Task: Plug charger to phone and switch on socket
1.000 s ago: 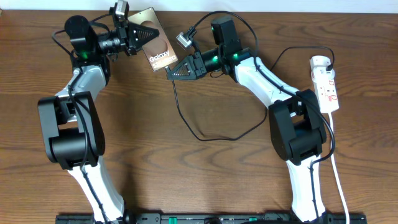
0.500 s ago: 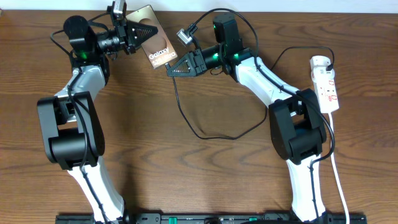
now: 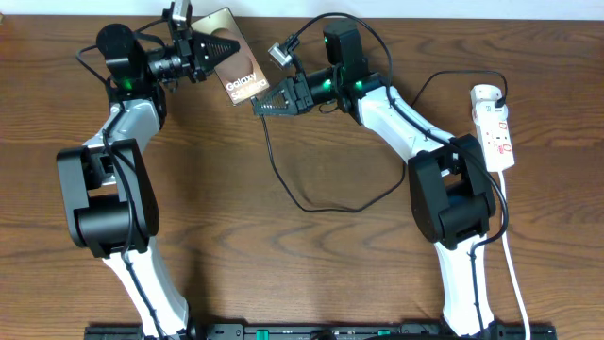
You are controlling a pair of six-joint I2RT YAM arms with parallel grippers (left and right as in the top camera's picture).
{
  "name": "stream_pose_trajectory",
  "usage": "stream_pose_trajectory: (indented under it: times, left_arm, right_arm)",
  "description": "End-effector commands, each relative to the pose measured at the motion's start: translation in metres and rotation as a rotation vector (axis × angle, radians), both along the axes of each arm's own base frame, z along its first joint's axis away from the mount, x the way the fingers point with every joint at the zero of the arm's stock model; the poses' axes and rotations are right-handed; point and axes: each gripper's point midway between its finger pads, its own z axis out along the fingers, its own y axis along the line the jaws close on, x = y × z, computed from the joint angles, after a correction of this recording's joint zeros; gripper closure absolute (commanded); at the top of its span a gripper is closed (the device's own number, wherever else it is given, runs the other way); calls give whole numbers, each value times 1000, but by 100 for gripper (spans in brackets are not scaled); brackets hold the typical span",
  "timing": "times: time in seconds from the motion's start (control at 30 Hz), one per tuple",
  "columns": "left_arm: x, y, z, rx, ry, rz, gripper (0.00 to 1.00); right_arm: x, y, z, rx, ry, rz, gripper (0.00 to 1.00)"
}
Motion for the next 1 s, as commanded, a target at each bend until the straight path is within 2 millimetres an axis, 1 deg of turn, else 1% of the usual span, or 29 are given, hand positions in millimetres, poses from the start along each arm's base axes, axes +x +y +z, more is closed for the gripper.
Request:
stream_pose_trajectory:
  times: [0.0,0.03,0.1,0.17,0.2,0.43,0.6,0.73,0.87,0.9,0.97]
  left_arm:
    - [-11,-7,10,13,-28,-67,93]
    - [-11,-7,10,12,-26,-67,92]
    - [-11,-7,10,12,-25,-66,93]
    - [-11,-7,10,12,-26,-66,93]
    - [-11,-7,10,12,-27,-66,93]
    - [-10,-3,10,12,-26,-58,93]
    - [-7,11,9,11,-17,-28,93]
    - [9,41,0,-20,93,95,93]
    - [27,78,-16,-57,241,253,93]
    - [29,86,-19,-61,263,281,93]
    - [29,98,-22,-54,250,309,93]
  right_arm:
    - [9,-4,3,1,-25,-30,66]
    - [9,-4,3,1,-24,-29,58]
    - [8,-4,3,3,-24,-25,34]
    - [8,-4,4,5,-24,-21,14]
    - [7,-4,4,6,-24,-20,1]
    - [7,-5,4,8,-22,-16,1]
    - [8,-6,4,7,-21,-20,1]
    - [11,-9,4,6,-18,-27,1]
    - [11,-10,4,6,-18,-28,1]
    - [11,-10,4,6,-18,-28,1]
    - [11,-10,4,6,-18,-28,1]
